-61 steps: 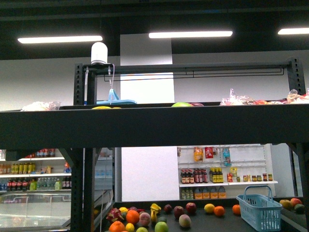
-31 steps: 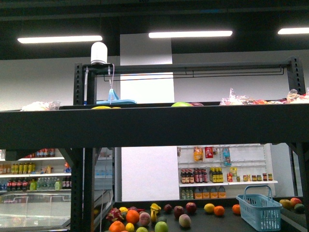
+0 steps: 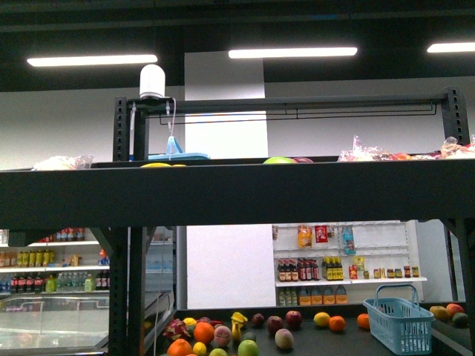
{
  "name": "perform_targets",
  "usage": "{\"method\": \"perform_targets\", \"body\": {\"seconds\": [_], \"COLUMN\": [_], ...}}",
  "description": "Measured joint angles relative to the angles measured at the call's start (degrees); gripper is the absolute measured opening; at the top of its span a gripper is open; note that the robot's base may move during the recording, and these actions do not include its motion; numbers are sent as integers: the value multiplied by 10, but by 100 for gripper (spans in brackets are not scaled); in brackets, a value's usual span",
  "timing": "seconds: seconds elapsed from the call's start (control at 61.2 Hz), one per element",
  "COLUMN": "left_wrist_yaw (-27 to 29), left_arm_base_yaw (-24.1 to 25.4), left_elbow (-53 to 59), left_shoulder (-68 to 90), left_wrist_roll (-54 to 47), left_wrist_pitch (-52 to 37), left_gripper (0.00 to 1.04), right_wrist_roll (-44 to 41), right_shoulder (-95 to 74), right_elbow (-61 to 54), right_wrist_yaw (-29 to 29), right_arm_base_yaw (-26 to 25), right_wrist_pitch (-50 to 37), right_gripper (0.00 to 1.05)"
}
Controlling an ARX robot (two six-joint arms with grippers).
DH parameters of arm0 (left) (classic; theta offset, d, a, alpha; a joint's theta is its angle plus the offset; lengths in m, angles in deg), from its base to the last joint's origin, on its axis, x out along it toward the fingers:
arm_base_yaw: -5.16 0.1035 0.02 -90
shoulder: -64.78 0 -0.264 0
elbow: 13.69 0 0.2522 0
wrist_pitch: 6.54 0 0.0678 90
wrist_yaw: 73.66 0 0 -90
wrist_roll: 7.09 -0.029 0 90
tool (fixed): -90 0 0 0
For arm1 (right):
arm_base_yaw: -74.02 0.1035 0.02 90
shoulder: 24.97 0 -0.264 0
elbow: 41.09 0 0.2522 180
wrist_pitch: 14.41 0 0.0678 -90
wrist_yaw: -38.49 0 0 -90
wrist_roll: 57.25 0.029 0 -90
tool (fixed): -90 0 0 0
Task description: Pick lemon from shelf
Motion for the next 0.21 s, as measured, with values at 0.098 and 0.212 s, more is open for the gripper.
{"method": "perform_targets", "body": {"seconds": [0.098,0.212], "left_wrist_yaw": [0,0], "left_arm_base_yaw": [0,0], "left_elbow": [0,0], "left_shoulder": [0,0], "left_wrist_roll": [0,0], "left_wrist_pitch": [0,0], "left_gripper": [97,97], "right_wrist_roll": [0,0], "right_shoulder": [0,0], "right_elbow": [0,0], "right_wrist_yaw": [0,0], "right_arm_base_yaw": [0,0], "right_wrist_pitch": [0,0], "right_gripper": [97,97]}}
